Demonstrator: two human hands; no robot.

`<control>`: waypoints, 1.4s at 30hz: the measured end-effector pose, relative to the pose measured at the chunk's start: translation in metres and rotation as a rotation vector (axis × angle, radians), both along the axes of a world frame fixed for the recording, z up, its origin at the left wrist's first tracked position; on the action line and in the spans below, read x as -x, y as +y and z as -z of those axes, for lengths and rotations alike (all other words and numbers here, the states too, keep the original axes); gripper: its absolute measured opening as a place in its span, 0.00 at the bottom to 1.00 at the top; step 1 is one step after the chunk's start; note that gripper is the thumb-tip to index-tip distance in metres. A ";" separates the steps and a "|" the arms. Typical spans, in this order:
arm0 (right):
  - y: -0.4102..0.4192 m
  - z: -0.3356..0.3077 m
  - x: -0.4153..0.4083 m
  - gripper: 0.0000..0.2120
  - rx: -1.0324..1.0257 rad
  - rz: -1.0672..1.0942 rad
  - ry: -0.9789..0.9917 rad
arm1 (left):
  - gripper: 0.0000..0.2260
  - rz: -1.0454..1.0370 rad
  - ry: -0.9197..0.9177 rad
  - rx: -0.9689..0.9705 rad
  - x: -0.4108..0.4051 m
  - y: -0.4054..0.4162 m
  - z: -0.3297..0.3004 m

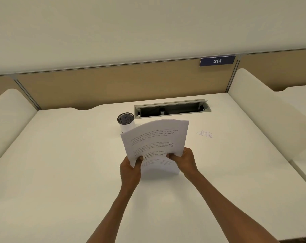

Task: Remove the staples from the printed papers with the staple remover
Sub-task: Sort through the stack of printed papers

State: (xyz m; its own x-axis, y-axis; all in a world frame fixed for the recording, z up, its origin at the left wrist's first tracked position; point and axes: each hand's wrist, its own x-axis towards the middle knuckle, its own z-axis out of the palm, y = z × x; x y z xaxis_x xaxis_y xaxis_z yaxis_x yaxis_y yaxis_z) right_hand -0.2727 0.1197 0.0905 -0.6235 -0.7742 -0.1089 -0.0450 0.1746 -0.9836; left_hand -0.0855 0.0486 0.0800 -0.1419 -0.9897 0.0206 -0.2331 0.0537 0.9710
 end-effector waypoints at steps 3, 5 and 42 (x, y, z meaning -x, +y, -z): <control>0.000 0.006 -0.001 0.11 -0.019 -0.020 0.018 | 0.09 0.000 -0.023 0.001 0.000 -0.001 0.002; -0.002 0.002 0.002 0.12 0.009 -0.033 0.017 | 0.09 0.009 -0.030 0.002 0.000 -0.006 0.001; 0.010 -0.023 0.024 0.13 0.040 -0.169 -0.274 | 0.52 -0.264 -0.014 -0.219 -0.057 -0.057 -0.044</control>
